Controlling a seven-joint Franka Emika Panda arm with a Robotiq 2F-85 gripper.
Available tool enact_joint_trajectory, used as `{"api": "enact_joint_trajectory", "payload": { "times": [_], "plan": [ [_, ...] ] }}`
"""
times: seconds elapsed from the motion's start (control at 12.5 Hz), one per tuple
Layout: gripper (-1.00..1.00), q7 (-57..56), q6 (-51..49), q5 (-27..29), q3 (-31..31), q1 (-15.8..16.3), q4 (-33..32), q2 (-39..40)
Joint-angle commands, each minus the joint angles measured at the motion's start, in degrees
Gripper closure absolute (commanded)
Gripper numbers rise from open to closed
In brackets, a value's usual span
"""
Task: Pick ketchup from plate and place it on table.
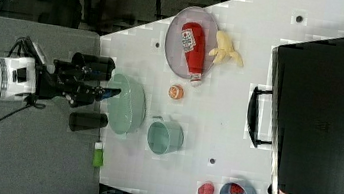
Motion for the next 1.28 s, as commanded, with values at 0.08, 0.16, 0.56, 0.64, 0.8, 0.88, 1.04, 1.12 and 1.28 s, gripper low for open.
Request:
{"api": "enact_joint_trajectory", "payload": {
  "times": [0.08,0.16,0.56,0.64,0.8,0.88,1.04,1.12,1.28],
  "plan": [
    [-0.60,3.60,-11.02,2.07,1.38,-3.66,2.34,-7.89],
    [-0.82,3.60,-11.02,2.07,1.37,-3.66,2.33,-7.88],
    [-1.00,2.41,-9.37,2.07,1.91,-3.40,2.33,-4.40],
    [-1.00,2.11,-8.52,2.07,2.06,-3.27,2.34,-2.88],
    [-1.00,2.08,-6.38,2.07,2.58,-3.18,2.35,0.60],
    [-1.00,2.08,-4.83,2.07,2.90,-3.12,2.35,2.54],
    [-1.00,1.77,-1.35,2.07,3.64,-3.04,2.38,6.57],
    [-1.00,0.85,0.60,2.07,4.05,-3.02,2.42,8.72],
    [-1.00,-2.96,4.56,2.07,4.72,-2.84,2.47,13.06]
  ]
}}
